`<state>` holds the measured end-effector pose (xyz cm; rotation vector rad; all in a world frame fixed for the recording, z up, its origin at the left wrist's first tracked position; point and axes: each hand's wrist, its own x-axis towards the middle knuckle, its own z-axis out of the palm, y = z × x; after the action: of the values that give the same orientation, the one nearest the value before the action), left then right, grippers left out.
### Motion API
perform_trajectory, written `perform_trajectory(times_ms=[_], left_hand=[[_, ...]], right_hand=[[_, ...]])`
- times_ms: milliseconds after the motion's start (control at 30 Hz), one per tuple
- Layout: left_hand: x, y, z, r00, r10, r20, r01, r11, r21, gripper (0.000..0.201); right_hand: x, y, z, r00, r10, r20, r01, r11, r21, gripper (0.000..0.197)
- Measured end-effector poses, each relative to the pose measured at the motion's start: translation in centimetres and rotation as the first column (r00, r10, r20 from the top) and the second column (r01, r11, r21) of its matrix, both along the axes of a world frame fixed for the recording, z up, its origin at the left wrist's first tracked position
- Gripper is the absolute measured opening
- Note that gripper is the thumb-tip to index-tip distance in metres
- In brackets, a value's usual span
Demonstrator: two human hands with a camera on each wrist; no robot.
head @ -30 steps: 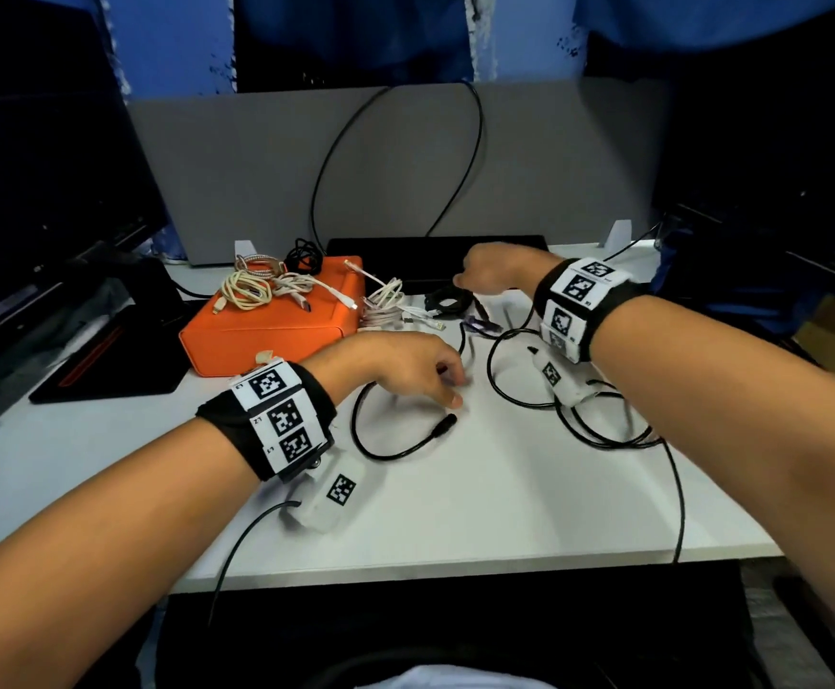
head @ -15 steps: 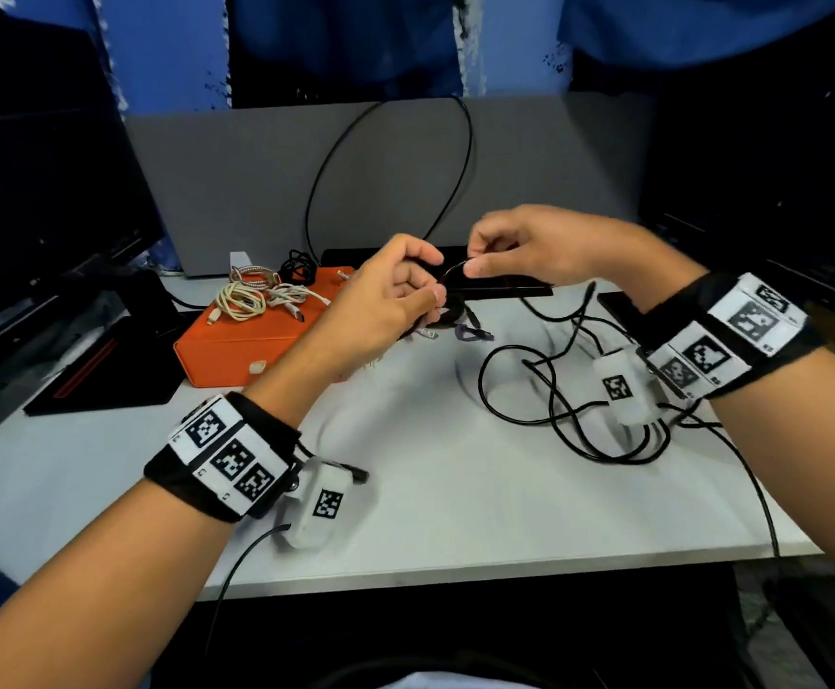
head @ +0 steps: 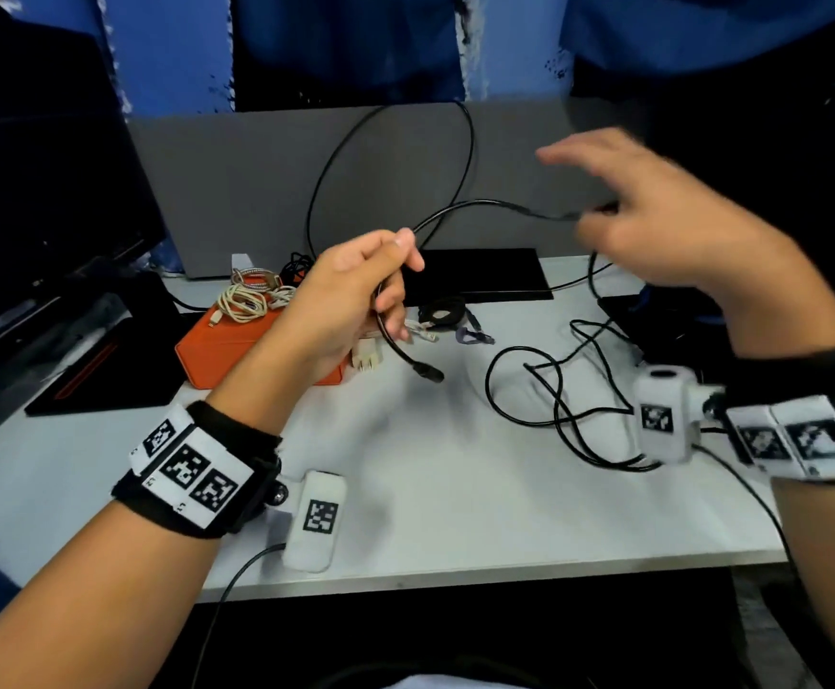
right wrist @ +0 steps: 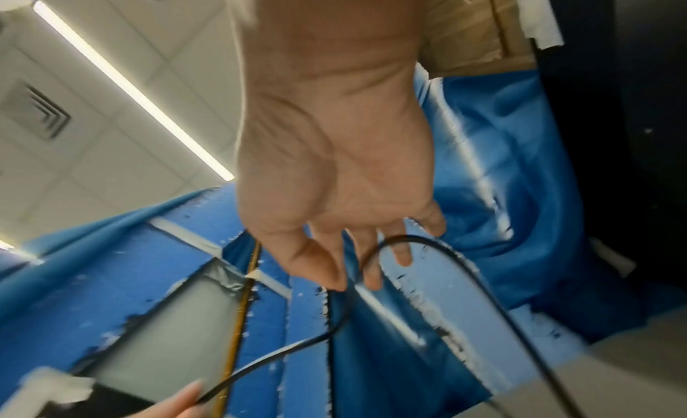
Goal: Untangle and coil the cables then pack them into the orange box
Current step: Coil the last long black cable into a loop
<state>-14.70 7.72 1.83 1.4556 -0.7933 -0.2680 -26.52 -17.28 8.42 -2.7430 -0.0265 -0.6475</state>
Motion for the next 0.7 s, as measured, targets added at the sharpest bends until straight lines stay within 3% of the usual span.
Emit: perform_trajectory(times_ms=[67,133,200,300,433,600,700], left_hand=[[-1.3,-0.3,0.8,1.0,-0.016,-0.026,0.015,0.999,-0.05,0.03],[-2.5,-0.3,1.5,0.998,-0.045,-0.045,0.041,0.995,-0.093,0.031],[-3.6,-0.3,2.0,0.995,-0.09,-0.037,0.085,0.991,-0.105,0.034],[-4.6,0.0,2.5,0.987,-0.159,0.037,0.161,0.986,-0.046,0.038],[-4.0,1.2,2.9,0.967,-0.256,0.01,0.256,0.966,-0.027,0.041],[-3.5,3.1,4.5,0.867,-0.476,-0.146,0.413,0.851,-0.325,0.035],[-3.7,3.2,5.2,0.796,-0.593,-0.121,0.461,0.724,-0.514,0.031]], right_hand=[[-1.8,3.0,-0.9,0.984,0.111,-0.141,-0.118,0.992,-0.039,0.075],[-2.1,5.3,-2.1,0.976,0.136,-0.168,-0.149,0.987,-0.065,0.076],[-1.4,6.6,-3.1,0.991,0.131,-0.033,-0.133,0.99,-0.04,0.069],[-0.9,6.9,-3.2,0.957,0.205,0.204,-0.242,0.954,0.177,0.035],[-1.6,6.2,-2.2,0.914,0.287,0.286,-0.358,0.902,0.242,0.015],[-2.9,4.3,-0.4,0.907,0.305,0.289,-0.403,0.828,0.39,0.017],[-2.9,3.7,-0.5,0.946,0.216,0.242,-0.283,0.915,0.287,0.024]])
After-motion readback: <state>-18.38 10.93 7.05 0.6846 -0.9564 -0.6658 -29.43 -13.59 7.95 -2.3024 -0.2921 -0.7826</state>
